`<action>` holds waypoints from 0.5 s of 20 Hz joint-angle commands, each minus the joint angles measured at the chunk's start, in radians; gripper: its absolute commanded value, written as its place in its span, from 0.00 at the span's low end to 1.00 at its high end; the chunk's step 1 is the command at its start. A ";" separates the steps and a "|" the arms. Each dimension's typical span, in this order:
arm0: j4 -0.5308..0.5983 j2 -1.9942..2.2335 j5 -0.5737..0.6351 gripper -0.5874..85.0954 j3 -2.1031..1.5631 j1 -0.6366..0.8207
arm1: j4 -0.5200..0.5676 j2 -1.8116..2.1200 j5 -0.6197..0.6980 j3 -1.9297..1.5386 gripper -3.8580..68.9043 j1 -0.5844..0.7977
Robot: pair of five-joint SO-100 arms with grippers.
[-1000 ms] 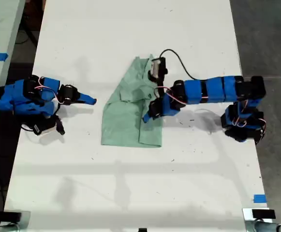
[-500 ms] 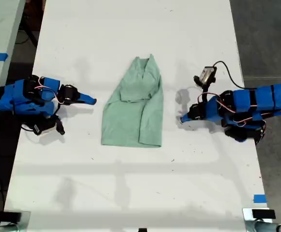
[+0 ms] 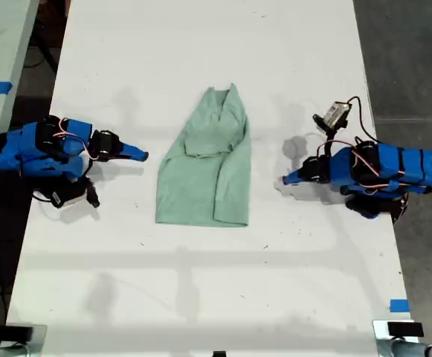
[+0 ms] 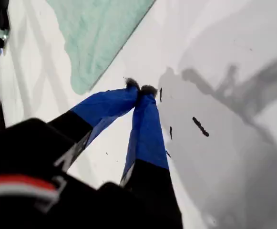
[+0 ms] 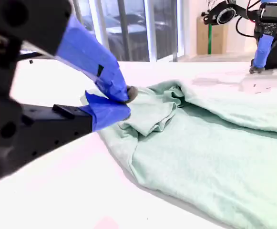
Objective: Fold t shirt
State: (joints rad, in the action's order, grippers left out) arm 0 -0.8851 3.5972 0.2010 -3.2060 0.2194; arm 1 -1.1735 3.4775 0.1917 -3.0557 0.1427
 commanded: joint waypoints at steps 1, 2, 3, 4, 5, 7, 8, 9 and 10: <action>-0.003 0.006 0.003 0.01 -0.002 -0.006 | -0.006 0.026 -0.031 -0.060 0.07 0.015; -0.002 0.006 0.003 0.01 -0.002 -0.005 | -0.012 0.026 -0.035 -0.060 0.07 0.018; -0.003 0.006 0.003 0.01 -0.002 -0.005 | -0.014 0.026 -0.040 -0.060 0.07 0.020; -0.002 0.006 0.003 0.01 -0.002 -0.006 | -0.017 0.026 -0.048 -0.060 0.07 0.018; -0.002 0.006 0.003 0.01 -0.002 -0.006 | -0.020 0.026 -0.055 -0.060 0.07 0.018; -0.002 0.006 0.003 0.01 -0.002 -0.005 | -0.021 0.026 -0.057 -0.060 0.07 0.020; -0.002 0.006 0.003 0.01 -0.002 -0.005 | -0.023 0.026 -0.060 -0.060 0.07 0.020; -0.002 0.006 0.003 0.01 -0.002 -0.006 | -0.025 0.026 -0.064 -0.060 0.07 0.020; -0.002 0.006 0.003 0.01 -0.002 -0.006 | -0.026 0.026 -0.067 -0.060 0.07 0.020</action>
State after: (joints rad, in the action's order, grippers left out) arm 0 -0.8851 3.5972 0.2010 -3.2060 0.2194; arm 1 -1.1919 3.4867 0.1365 -3.0557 0.1549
